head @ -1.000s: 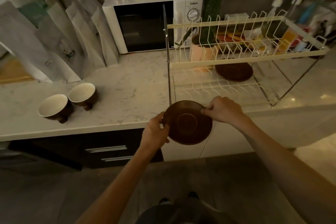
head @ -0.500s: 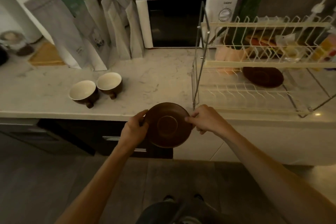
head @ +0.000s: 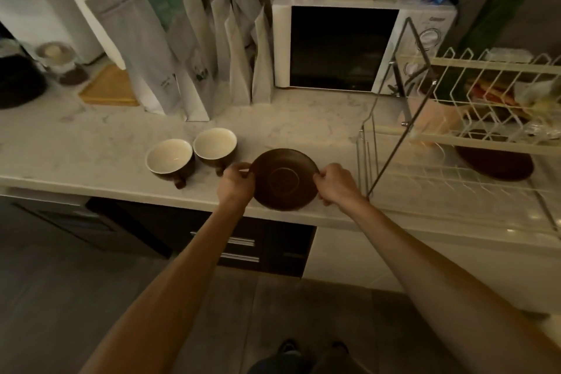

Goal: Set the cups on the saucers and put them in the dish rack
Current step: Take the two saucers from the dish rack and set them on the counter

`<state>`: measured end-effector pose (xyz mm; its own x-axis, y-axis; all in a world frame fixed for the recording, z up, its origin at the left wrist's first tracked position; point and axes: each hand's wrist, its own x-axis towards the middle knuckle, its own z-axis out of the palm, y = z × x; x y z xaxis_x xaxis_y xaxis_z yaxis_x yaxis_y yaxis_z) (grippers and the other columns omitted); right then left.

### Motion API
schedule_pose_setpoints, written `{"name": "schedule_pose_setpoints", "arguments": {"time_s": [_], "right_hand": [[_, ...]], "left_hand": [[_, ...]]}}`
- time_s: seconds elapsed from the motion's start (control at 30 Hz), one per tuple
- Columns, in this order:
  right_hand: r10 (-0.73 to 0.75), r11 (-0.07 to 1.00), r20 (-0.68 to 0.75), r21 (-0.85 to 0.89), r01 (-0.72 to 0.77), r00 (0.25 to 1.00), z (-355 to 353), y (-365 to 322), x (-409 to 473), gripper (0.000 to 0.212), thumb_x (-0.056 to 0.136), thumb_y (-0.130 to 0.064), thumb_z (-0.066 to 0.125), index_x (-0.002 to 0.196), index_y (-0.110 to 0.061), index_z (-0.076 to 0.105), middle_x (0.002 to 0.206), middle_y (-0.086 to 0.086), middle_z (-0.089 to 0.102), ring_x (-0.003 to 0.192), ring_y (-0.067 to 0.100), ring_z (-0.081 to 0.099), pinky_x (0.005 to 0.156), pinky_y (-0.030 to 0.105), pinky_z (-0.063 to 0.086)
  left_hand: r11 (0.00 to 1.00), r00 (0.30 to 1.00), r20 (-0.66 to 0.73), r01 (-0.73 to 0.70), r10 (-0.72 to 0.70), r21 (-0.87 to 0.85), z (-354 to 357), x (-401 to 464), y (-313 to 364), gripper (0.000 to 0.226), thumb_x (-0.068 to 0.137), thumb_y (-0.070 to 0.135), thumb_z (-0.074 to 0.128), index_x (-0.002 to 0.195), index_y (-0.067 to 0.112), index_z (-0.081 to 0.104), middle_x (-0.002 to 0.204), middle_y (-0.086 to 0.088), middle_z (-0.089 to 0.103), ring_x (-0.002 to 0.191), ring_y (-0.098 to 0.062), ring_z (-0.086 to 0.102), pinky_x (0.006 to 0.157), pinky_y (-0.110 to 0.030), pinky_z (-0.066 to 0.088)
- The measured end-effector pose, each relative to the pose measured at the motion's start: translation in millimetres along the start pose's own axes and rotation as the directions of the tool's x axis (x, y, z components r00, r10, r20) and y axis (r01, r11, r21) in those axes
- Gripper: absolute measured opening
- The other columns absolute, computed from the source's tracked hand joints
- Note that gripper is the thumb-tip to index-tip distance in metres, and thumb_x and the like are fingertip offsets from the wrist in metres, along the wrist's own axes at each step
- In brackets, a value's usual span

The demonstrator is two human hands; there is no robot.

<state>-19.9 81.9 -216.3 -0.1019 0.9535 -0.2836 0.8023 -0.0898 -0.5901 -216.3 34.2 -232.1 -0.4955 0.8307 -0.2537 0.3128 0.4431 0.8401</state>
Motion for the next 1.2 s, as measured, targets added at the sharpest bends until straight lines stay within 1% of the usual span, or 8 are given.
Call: {"name": "schedule_pose_setpoints", "arguments": {"time_s": [0.1, 0.2, 0.37, 0.43, 0.6, 0.8, 0.97, 1.2], "right_hand": [[0.045, 0.997, -0.017, 0.065, -0.043, 0.999, 3.7, -4.5, 21.6, 0.032, 0.101, -0.023, 0.044, 0.096, -0.001, 0.066, 0.076, 0.011, 0.072, 0.050, 0.020, 0.068, 0.062, 0.028, 0.058], [0.069, 0.992, -0.029, 0.111, -0.065, 0.997, 7.6, -5.3, 42.8, 0.029, 0.102, -0.022, 0.043, 0.101, -0.002, 0.064, 0.079, 0.013, 0.073, 0.056, 0.023, 0.072, 0.073, 0.038, 0.062], [0.097, 0.991, -0.066, 0.095, -0.090, 0.993, 14.9, -7.2, 71.4, 0.031, 0.102, -0.022, 0.041, 0.107, -0.003, 0.064, 0.093, 0.014, 0.073, 0.054, 0.022, 0.069, 0.067, 0.032, 0.060], [0.113, 0.990, -0.080, 0.094, -0.106, 0.990, 19.1, -7.9, 79.4, 0.031, 0.103, -0.023, 0.040, 0.108, -0.003, 0.063, 0.092, 0.013, 0.072, 0.056, 0.023, 0.069, 0.069, 0.034, 0.060], [0.132, 0.986, -0.112, 0.112, -0.120, 0.985, 28.3, -6.8, 100.3, 0.032, 0.101, -0.027, 0.041, 0.107, -0.004, 0.062, 0.096, 0.016, 0.072, 0.079, 0.036, 0.072, 0.079, 0.044, 0.059], [0.147, 0.987, -0.136, 0.079, -0.137, 0.980, 31.0, -9.1, 117.0, 0.032, 0.101, -0.027, 0.045, 0.115, -0.005, 0.063, 0.107, 0.018, 0.071, 0.099, 0.036, 0.069, 0.085, 0.038, 0.054], [0.150, 0.987, -0.131, 0.084, -0.140, 0.980, 37.1, -8.5, 130.6, 0.032, 0.099, -0.029, 0.046, 0.112, -0.005, 0.063, 0.107, 0.020, 0.071, 0.096, 0.038, 0.070, 0.087, 0.045, 0.055], [0.187, 0.978, -0.121, 0.118, -0.173, 0.975, 37.7, -6.8, 138.5, 0.034, 0.100, -0.029, 0.047, 0.119, -0.004, 0.060, 0.114, 0.020, 0.068, 0.098, 0.038, 0.070, 0.089, 0.047, 0.056]], "left_hand": [[0.996, 0.998, -0.013, 0.063, -0.064, -0.066, 7.5, 24.2, 4.0, 0.025, 0.089, 0.017, 0.057, 0.113, 0.016, 0.065, 0.106, -0.009, 0.071, 0.096, -0.028, 0.068, 0.086, -0.049, 0.057], [0.988, 0.996, 0.028, 0.092, -0.089, -0.125, 15.1, 42.7, 9.9, 0.031, 0.089, 0.013, 0.056, 0.119, 0.015, 0.062, 0.111, -0.010, 0.069, 0.099, -0.028, 0.066, 0.086, -0.050, 0.057], [0.989, 0.995, 0.015, 0.095, -0.094, -0.109, 23.1, 69.2, 17.3, 0.034, 0.091, 0.013, 0.053, 0.124, 0.016, 0.061, 0.116, -0.010, 0.069, 0.101, -0.028, 0.066, 0.088, -0.046, 0.057], [0.990, 0.995, 0.019, 0.098, -0.096, -0.097, 26.7, 77.0, 20.0, 0.036, 0.092, 0.013, 0.051, 0.127, 0.016, 0.059, 0.118, -0.010, 0.068, 0.102, -0.028, 0.065, 0.089, -0.045, 0.056], [0.993, 0.995, 0.023, 0.100, -0.099, -0.067, 34.8, 92.5, 23.3, 0.043, 0.089, 0.009, 0.049, 0.130, 0.018, 0.058, 0.121, -0.005, 0.068, 0.106, -0.027, 0.064, 0.093, -0.043, 0.054], [0.994, 0.995, 0.032, 0.095, -0.093, -0.054, 39.0, 106.5, 24.5, 0.052, 0.086, 0.002, 0.046, 0.135, 0.018, 0.053, 0.126, -0.012, 0.065, 0.112, -0.031, 0.062, 0.098, -0.045, 0.051], [0.995, 0.996, 0.007, 0.086, -0.086, -0.044, 39.5, 111.4, 27.3, 0.052, 0.088, 0.002, 0.043, 0.138, 0.016, 0.050, 0.131, -0.011, 0.061, 0.119, -0.032, 0.057, 0.101, -0.042, 0.048], [0.996, 0.997, 0.016, 0.082, -0.081, -0.034, 44.5, 121.3, 25.8, 0.046, 0.089, 0.005, 0.047, 0.134, 0.014, 0.053, 0.128, -0.010, 0.063, 0.119, -0.031, 0.058, 0.100, -0.042, 0.049]]}}
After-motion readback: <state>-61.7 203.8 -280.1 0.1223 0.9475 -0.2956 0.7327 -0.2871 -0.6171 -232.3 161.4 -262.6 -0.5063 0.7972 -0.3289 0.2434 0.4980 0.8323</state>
